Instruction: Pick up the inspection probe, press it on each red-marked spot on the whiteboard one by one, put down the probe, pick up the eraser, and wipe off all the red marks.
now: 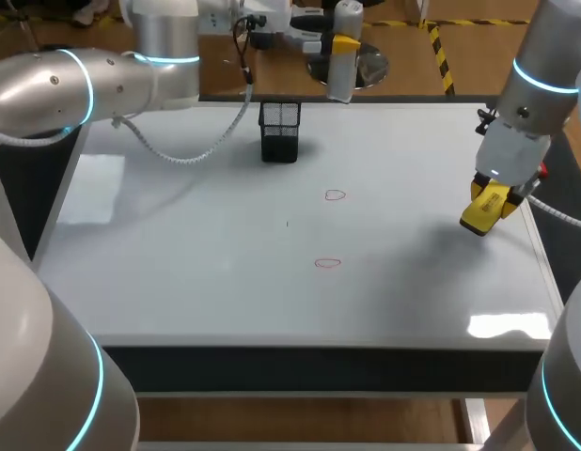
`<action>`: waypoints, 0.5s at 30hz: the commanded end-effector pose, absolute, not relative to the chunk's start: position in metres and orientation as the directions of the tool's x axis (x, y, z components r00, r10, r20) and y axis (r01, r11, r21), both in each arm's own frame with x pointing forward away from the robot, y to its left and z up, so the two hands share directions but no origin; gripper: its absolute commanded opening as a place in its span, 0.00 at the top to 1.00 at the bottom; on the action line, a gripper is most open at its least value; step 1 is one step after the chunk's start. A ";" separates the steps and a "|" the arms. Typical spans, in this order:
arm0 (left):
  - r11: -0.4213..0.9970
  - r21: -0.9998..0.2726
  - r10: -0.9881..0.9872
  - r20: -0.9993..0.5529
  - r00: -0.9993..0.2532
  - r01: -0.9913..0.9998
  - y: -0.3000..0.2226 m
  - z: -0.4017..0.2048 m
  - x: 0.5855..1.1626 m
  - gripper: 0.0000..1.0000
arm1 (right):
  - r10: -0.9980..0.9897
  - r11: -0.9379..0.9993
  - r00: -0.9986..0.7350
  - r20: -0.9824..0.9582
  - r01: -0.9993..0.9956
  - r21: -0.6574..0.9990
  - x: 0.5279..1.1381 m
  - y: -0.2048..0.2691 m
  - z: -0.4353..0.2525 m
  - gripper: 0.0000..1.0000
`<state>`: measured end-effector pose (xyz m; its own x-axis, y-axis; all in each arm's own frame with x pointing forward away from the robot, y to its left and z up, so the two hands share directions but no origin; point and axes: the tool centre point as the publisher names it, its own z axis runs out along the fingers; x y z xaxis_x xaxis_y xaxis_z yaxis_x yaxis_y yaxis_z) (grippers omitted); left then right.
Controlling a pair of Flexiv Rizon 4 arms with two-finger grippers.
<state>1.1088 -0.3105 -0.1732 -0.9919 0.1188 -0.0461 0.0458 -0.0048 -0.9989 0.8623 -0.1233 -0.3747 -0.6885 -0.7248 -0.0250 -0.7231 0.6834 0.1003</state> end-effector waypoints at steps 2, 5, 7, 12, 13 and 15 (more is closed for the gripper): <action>-0.005 -0.999 0.124 -0.045 -0.991 0.044 -0.311 -0.172 1.110 1.00 | -0.726 0.683 -0.687 -0.022 -0.724 0.098 0.863 -0.123 -0.375 1.00; -0.005 -0.999 0.124 -0.045 -0.991 0.044 -0.311 -0.172 1.110 1.00 | -0.726 0.683 -0.687 -0.022 -0.724 0.098 0.863 -0.123 -0.375 1.00; -0.005 -0.999 0.124 -0.045 -0.991 0.044 -0.311 -0.172 1.110 1.00 | -0.726 0.683 -0.687 -0.022 -0.724 0.098 0.863 -0.123 -0.375 1.00; -0.005 -0.999 0.124 -0.045 -0.991 0.044 -0.311 -0.172 1.110 1.00 | -0.787 0.615 -0.616 0.019 -0.783 0.098 0.878 -0.091 -0.375 1.00; -0.005 -0.999 0.124 -0.045 -0.991 0.044 -0.311 -0.172 1.110 1.00 | -0.800 0.598 -0.599 0.026 -0.795 0.100 0.880 -0.084 -0.376 1.00; -0.005 -0.999 0.124 -0.045 -0.991 0.044 -0.311 -0.172 1.110 1.00 | -0.824 0.565 -0.565 0.039 -0.818 0.107 0.886 -0.070 -0.376 1.00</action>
<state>1.1090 -0.3106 -0.1733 -0.9917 0.1199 -0.0459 0.0455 -0.0053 -0.9989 0.8680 -0.0912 -0.3730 -0.5809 -0.8134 -0.0315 -0.8115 0.5757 0.1003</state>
